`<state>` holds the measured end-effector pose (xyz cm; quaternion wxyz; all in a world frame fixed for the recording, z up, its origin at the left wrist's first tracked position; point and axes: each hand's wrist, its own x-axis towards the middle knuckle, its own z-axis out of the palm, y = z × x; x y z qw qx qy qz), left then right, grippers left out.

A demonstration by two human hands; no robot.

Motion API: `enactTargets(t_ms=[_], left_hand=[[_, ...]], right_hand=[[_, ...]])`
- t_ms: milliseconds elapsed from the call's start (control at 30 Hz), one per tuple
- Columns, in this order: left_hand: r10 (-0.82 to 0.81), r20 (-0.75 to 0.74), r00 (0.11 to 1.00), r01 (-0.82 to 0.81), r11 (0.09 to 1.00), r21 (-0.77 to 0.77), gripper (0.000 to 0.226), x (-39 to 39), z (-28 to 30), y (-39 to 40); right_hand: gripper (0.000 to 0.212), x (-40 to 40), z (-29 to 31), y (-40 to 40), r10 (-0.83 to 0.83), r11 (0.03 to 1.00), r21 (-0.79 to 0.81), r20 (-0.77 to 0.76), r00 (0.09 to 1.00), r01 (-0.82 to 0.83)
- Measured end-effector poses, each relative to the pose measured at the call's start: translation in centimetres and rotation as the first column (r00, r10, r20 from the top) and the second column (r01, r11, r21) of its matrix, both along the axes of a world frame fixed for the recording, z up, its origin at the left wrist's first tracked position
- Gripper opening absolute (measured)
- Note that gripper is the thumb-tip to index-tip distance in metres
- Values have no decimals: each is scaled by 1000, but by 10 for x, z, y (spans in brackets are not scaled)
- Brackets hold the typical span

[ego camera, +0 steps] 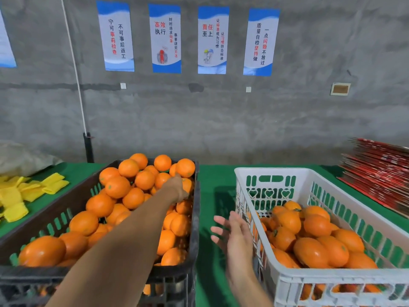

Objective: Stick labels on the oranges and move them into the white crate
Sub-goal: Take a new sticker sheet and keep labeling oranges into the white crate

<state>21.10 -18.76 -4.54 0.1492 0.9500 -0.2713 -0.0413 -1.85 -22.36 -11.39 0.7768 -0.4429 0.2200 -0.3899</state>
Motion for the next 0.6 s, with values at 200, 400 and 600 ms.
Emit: enactTargets(t_ms=[200,400,600], left_hand=[[-19,-87,996,31,989,143,63,-32,25,35],[-57,-214,975,53,998,-22,93,-75,35,95],[-159,-187,970,103,955,-277,110,-128,38,137]], right_hand=[[21,-12,7,15,20,1000,23,12,1000,-21],[18,-49,10,46,76,997,0,-3,997,-76],[17,-86,-7,67,62,998,-11,-65,996,-63]])
